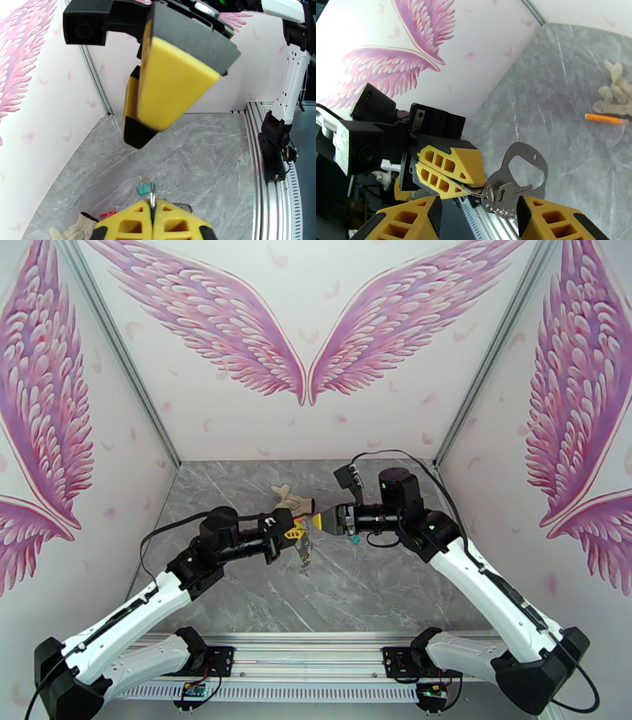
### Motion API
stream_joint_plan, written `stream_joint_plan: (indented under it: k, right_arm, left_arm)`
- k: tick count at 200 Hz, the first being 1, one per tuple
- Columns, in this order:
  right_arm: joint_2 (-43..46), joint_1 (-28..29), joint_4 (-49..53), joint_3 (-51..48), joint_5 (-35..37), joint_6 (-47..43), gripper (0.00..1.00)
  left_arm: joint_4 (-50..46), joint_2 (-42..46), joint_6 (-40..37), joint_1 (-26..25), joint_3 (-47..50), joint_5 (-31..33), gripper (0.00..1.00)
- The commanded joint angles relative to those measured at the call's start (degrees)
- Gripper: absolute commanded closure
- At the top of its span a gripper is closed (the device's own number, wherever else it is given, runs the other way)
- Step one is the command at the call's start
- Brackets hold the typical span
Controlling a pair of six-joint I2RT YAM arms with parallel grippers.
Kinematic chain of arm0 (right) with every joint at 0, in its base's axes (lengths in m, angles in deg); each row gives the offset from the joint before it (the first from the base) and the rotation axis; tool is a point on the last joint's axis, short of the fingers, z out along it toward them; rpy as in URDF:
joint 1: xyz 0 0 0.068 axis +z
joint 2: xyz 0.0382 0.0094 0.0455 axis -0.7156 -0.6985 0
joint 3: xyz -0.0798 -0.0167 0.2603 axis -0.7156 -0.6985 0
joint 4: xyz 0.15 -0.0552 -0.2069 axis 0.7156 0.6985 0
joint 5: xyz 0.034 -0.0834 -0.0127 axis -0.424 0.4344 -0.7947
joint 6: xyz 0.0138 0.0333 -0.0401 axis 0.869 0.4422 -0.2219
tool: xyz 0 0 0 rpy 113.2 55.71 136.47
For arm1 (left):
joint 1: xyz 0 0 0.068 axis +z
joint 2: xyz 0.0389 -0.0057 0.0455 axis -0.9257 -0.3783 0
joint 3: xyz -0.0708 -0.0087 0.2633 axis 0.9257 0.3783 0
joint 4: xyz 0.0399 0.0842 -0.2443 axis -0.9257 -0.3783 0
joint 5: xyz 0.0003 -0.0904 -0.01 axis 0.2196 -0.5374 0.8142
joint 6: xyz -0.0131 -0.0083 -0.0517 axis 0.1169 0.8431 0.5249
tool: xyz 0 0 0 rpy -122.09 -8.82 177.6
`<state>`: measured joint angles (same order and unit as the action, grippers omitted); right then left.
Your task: Remove the keys from the keyring
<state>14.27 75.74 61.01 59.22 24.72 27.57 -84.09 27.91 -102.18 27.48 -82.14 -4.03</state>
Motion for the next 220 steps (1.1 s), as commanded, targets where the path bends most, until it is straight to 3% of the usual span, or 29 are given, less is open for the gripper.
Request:
stream_joint_plan:
  k: [1,19,42,85,116,169,183,220]
  right_arm:
    - [2.9,0.0,-1.8,-3.0,1.5,-10.6,0.42]
    - [2.3,1.2,0.5,-2.4,7.4,-19.5,0.47]
    - [4.5,4.1,-4.1,-5.5,12.6,-29.9,0.50]
    - [6.1,4.6,-2.4,-8.4,15.2,-46.0,0.49]
    - [8.6,6.7,-9.8,-13.7,15.8,-48.9,0.49]
    - [8.5,13.6,-14.6,-14.9,28.3,-53.4,0.51]
    - [8.2,14.8,-14.9,-14.9,30.7,-54.3,0.56]
    - [6.5,16.3,-14.2,-14.0,30.7,-56.2,0.57]
  left_arm:
    - [-0.2,1.4,-1.1,-0.2,-2.8,-1.3,1.00]
    - [-0.5,1.1,-0.7,-0.2,-3.3,-2.6,1.00]
    - [-1.1,1.2,-0.6,-0.2,-3.3,-3.4,1.00]
    - [-3.2,1.3,-0.8,-0.3,-3.7,-4.5,1.00]
    - [-3.6,0.4,-0.7,-0.2,-4.2,-5.1,1.00]
    - [-3.7,-0.7,-0.4,-0.2,-4.7,-5.8,1.00]
    - [-3.8,-1.0,-0.3,-0.2,-5.0,-6.0,1.00]
    - [-4.5,-1.5,0.1,-0.2,-5.8,-6.0,1.00]
